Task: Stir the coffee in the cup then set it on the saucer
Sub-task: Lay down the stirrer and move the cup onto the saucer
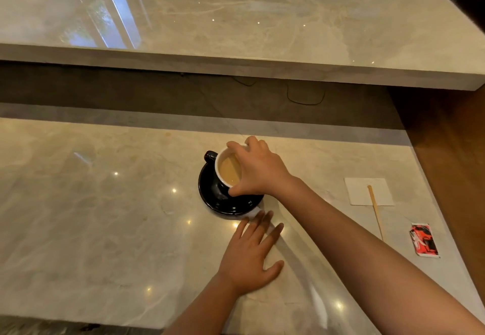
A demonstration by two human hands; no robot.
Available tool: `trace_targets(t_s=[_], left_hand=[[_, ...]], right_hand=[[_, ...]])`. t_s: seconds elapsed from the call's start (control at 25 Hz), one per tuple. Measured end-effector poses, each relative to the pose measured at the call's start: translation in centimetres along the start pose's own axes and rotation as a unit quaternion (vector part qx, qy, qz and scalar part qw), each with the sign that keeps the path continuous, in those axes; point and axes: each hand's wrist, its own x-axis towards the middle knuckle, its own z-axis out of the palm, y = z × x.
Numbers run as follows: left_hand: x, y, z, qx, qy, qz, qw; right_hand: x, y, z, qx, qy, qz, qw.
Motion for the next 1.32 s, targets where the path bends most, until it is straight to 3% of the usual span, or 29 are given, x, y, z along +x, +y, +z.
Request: trace_targets(t_s=[0.8, 1.32], left_hand=[[0.1, 0.2, -0.4, -0.007, 0.013, -0.001, 1.000], [0.2, 0.2, -0.6, -0.003, -0.020, -0.008, 1.000]], right_hand=[[0.7, -0.7, 1.8, -0.036, -0.044, 0.001, 0.998], [0.2, -0.4, 1.9, -0.017, -0.041, 0.007, 0.999]])
